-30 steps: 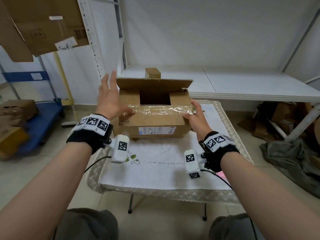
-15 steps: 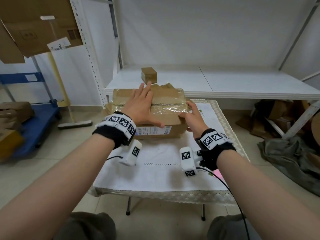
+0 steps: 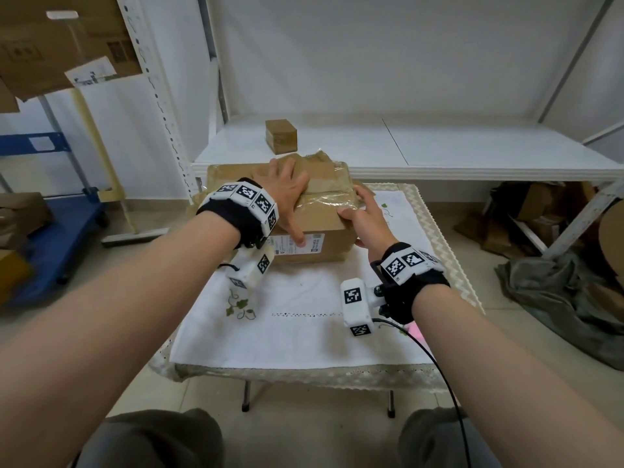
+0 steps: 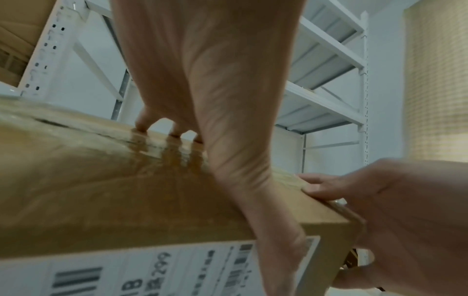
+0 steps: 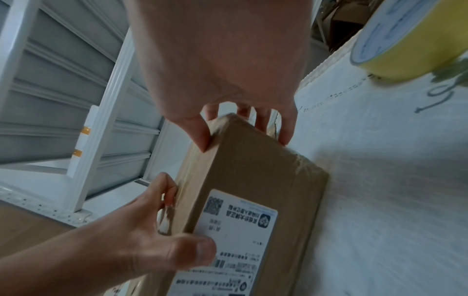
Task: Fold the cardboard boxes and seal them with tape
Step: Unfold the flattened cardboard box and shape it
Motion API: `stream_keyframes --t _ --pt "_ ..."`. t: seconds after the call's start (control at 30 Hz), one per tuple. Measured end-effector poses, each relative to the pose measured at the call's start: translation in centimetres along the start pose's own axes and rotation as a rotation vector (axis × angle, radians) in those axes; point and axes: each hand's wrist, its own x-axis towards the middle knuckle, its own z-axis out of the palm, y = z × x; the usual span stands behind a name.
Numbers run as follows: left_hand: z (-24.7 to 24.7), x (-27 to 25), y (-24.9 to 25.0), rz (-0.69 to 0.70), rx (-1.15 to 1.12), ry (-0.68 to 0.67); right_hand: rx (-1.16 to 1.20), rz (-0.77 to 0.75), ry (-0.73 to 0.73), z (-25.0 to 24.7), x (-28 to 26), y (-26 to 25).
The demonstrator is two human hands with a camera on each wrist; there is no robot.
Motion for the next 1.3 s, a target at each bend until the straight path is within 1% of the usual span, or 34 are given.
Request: stream_keyframes --t 0.1,0.17,0.23,0.3,0.33,0.37,0.43,0.47,0.53,0.63,0.67,0.7,0.77,0.8,0.83,0.9,0.93,0.97,1.03,1.1,1.13,1.23,1.3 --pt "0.2 -0.1 -0.3 0.006 -0.049 0.000 0.052 0.006 0.035 0.1 -0.3 0.2" --pt "0.3 -0.7 -0.6 0.020 -0.086 0.027 0.098 0.030 0.050 0.2 -0.9 0.5" --pt "-0.3 -1.4 -1.3 0.028 -0.146 0.061 0.190 0.087 0.092 0.0 -1.3 1.1" --pt "-1.2 -1.8 -3.0 -0.002 -0.272 0.133 0.307 0.164 0.144 -0.7 -1.3 1.8" --pt "-1.8 -2.0 -4.1 -0.028 -0.390 0.190 0.349 0.198 0.153 -1.2 -1.4 2.0" --pt "-2.3 -2.4 -5.1 -0.070 -0.577 0.252 0.373 0.227 0.150 -1.6 -1.4 2.2" --pt "-2.8 -3.7 -6.4 -0.146 -1.058 0.338 0.400 0.255 0.124 -2.0 -1.4 2.5" --pt "-2.9 -4.4 -6.3 -0.161 -1.281 0.351 0.406 0.260 0.105 -2.0 -1.5 2.5" --pt "-1.9 -5.3 -5.8 -0.205 -1.586 0.346 0.412 0.254 0.048 -1.5 -1.9 2.4" --pt "1.2 -6.0 -3.5 -0.198 -2.087 0.321 0.491 0.185 -0.048 -0.7 -2.5 1.9" --pt "2.0 -6.2 -2.4 -0.201 -2.211 0.343 0.501 0.158 -0.042 -0.6 -2.7 1.6" --pt "2.7 -6.5 -1.3 -0.229 -2.301 0.373 0.492 0.134 -0.007 -0.5 -2.8 1.2" --pt "3.8 -7.1 1.0 -0.285 -2.441 0.392 0.447 0.081 0.088 -0.4 -2.7 0.5" --pt "4.1 -7.3 2.1 -0.314 -2.493 0.411 0.422 0.033 0.140 -0.4 -2.7 0.2" --pt "4.7 -7.1 2.8 -0.393 -2.518 0.445 0.401 -0.028 0.184 -0.4 -2.8 0.0" --pt "5.6 -6.9 3.9 -0.550 -2.512 0.455 0.345 -0.180 0.246 -0.3 -3.2 -0.4" --pt "6.1 -6.9 4.4 -0.596 -2.506 0.428 0.306 -0.253 0.270 -0.3 -3.4 -0.4" --pt "6.4 -6.9 4.9 -0.626 -2.508 0.365 0.264 -0.319 0.295 -0.3 -3.6 -0.4" --pt "7.5 -6.8 5.6 -0.628 -2.545 0.205 0.185 -0.413 0.337 -0.5 -4.2 -0.2" --pt "7.8 -6.8 5.9 -0.629 -2.554 0.085 0.127 -0.463 0.354 -1.1 -4.8 0.1" --pt "7.8 -6.6 5.9 -0.645 -2.527 0.067 0.106 -0.482 0.361 -1.3 -5.1 0.3" --pt "7.0 -7.0 6.4 -0.740 -2.383 0.071 0.046 -0.489 0.383 -1.4 -5.9 0.8" --pt "7.5 -7.1 6.6 -0.750 -2.312 0.064 -0.009 -0.478 0.391 -1.2 -6.3 1.5"
